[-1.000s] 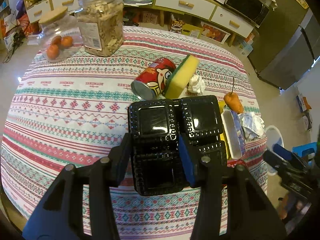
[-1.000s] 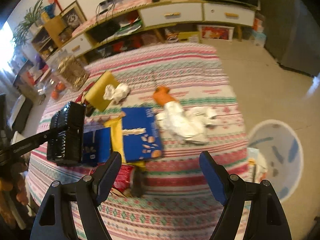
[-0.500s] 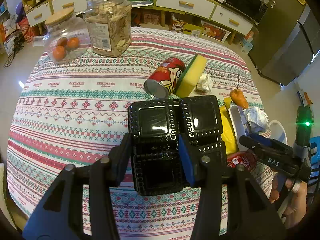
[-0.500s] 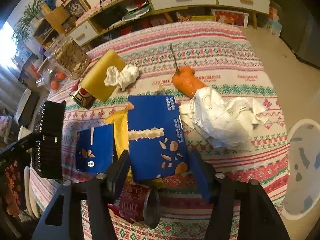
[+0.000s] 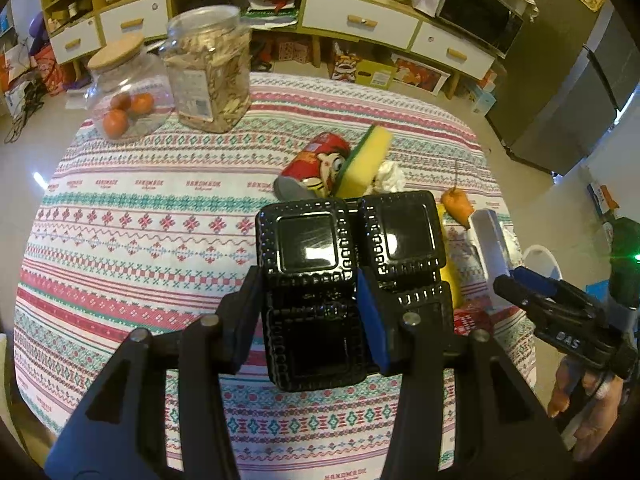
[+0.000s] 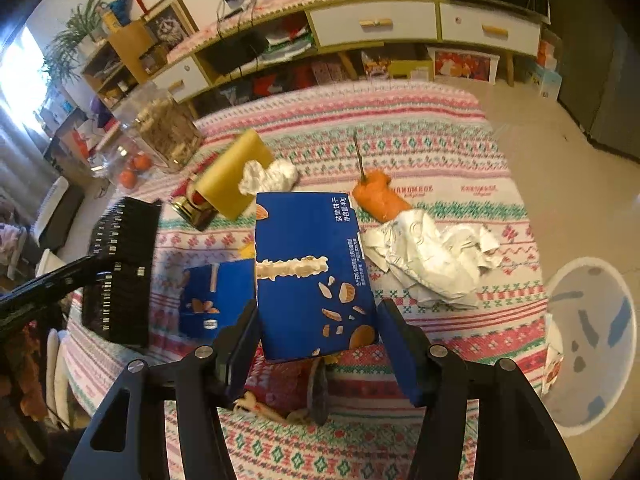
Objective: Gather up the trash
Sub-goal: 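Grasp the blue snack box with the right tool while the left tool holds the trays, then carry the black trays and blue box with both tools over the bin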
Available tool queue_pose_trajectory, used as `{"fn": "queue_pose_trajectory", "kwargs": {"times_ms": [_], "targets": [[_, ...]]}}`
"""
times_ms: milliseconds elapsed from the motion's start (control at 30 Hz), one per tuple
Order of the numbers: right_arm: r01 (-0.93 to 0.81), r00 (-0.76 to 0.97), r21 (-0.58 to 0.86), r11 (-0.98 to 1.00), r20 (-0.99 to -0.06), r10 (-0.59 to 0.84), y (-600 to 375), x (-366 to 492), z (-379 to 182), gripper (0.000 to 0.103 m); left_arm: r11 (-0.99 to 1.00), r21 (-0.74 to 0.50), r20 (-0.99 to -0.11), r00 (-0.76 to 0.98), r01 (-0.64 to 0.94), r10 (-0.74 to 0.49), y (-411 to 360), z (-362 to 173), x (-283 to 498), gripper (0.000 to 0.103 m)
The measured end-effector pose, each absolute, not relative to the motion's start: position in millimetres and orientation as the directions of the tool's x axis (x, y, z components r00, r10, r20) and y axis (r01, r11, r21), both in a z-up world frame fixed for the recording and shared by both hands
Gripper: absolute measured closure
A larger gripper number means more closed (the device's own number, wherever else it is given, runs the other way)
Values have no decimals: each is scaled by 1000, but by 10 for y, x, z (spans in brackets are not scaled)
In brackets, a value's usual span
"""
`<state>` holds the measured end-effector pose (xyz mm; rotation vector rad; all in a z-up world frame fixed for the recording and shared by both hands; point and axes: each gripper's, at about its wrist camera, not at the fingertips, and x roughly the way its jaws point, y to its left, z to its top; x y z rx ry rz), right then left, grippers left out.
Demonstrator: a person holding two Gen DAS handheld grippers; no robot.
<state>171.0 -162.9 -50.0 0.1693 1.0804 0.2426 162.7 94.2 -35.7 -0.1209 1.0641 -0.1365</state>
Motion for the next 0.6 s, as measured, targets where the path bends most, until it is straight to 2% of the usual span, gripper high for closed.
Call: {"fn": "queue_pose_trajectory", "kwargs": {"times_ms": [300, 600], "targets": [[-71, 499, 258, 963, -827, 258, -1986, 1402, -155, 43, 978, -171, -847, 489, 121, -209, 592, -271, 1563, 54], [43, 521, 233, 972, -835, 177, -2681, 1063, -43, 43, 960, -173, -842, 473, 221, -260, 7, -276, 1469, 54]]}}
